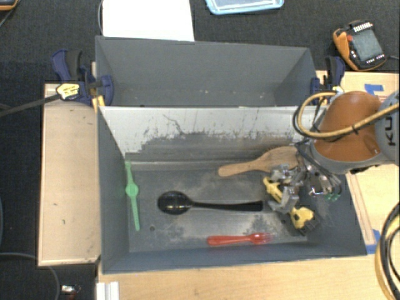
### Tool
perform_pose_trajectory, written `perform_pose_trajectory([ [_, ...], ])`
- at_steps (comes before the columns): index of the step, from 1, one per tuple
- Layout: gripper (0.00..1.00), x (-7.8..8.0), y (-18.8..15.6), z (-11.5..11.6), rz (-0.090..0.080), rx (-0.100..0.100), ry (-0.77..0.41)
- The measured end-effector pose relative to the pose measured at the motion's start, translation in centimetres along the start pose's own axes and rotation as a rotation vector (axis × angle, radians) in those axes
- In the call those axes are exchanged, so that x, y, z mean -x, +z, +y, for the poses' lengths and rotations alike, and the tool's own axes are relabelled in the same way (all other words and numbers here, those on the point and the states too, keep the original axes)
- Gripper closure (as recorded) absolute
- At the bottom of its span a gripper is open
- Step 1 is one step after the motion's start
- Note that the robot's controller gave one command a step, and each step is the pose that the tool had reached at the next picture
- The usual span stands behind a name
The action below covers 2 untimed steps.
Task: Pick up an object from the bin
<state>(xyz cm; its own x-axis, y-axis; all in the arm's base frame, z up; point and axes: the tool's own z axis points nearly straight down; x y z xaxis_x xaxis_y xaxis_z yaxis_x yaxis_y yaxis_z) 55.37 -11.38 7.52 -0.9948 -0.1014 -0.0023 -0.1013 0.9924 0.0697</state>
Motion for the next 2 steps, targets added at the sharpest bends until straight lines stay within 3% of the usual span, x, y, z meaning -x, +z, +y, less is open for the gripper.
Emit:
perform_pose_trajectory([
  [2, 1.0, 0.0, 0.0, -0.03, 0.0, 0.0, 0.001],
])
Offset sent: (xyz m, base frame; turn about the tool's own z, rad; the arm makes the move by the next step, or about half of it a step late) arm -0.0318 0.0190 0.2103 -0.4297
